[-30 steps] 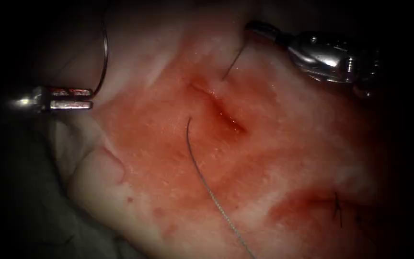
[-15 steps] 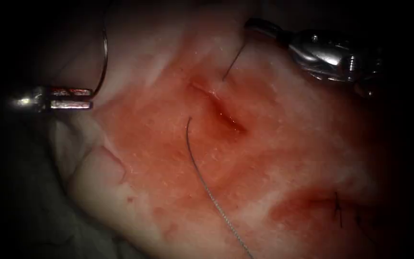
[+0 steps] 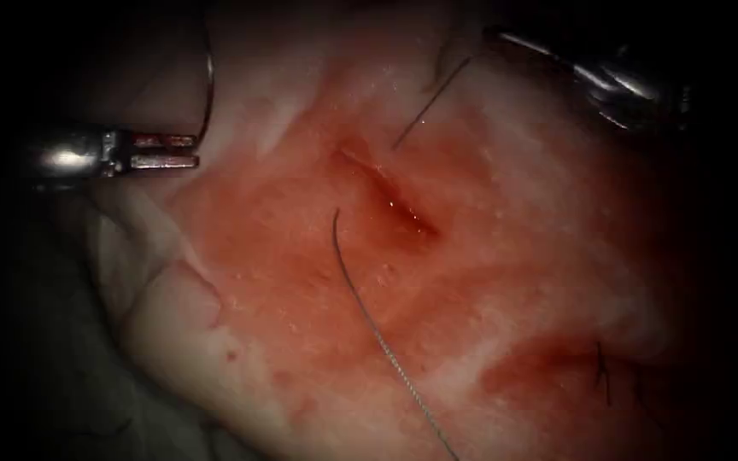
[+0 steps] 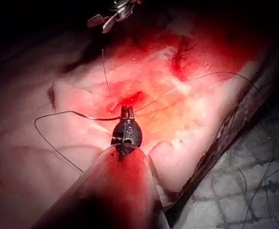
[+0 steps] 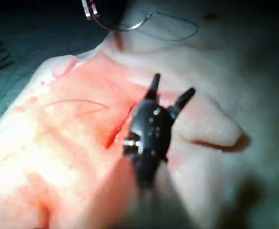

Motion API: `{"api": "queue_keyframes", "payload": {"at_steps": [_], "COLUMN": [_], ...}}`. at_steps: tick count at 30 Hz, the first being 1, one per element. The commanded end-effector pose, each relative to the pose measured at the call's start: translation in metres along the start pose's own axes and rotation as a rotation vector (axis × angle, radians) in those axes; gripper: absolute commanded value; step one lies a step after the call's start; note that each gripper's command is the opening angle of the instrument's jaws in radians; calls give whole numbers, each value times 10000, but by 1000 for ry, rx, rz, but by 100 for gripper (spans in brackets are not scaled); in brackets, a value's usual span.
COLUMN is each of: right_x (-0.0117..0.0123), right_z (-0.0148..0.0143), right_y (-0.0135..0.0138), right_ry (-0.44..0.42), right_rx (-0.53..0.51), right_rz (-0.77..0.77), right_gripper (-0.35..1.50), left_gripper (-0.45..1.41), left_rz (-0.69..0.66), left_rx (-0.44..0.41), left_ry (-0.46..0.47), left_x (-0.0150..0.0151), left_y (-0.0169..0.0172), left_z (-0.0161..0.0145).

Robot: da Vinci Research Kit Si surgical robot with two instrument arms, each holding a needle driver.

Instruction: Wound Closure

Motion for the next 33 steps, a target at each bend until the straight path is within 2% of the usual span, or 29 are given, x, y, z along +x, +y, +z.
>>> {"api": "queue_keyframes", "payload": {"at_steps": [1,3,8,11,14,19,23,26,27,28,29,31,33], "right_x": [-5,-6,-12,-36,-52,-70,-73,-73,-73,-73,-73,-74,-76], "right_z": [-9,-30,-55,-83,-90,-94,-94,-94,-94,-94,-94,-94,-94], "right_y": [-1,2,-2,-18,-27,-35,-37,-38,-38,-39,-40,-40,-42], "right_ry": [-2,-1,-4,-20,-57,-63,-61,-61,-61,-61,-61,-60,-62], "right_rx": [-6,-22,-43,-53,-48,-41,-43,-40,-40,-40,-40,-41,-35], "right_rz": [3,2,-6,-32,-57,-63,-59,-59,-59,-59,-60,-60,-62], "right_gripper": [135,133,136,136,136,136,135,135,135,135,135,135,135], "left_gripper": [-45,-45,-45,-45,-45,-45,-45,-38,22,57,111,126,130], "left_rz": [3,16,31,23,26,29,30,33,31,9,-82,-142,-209], "left_rx": [8,31,56,73,83,82,102,108,119,123,135,142,149], "left_ry": [-3,-11,-18,-20,-26,-57,-71,-87,-98,-98,-92,-88,-88], "left_x": [-8,-22,-40,-54,-59,-64,-69,-73,-80,-82,-87,-88,-84], "left_y": [4,3,-5,-22,-32,-46,-63,-69,-73,-74,-76,-76,-75], "left_z": [12,33,57,82,95,107,112,115,117,118,118,116,111]}}
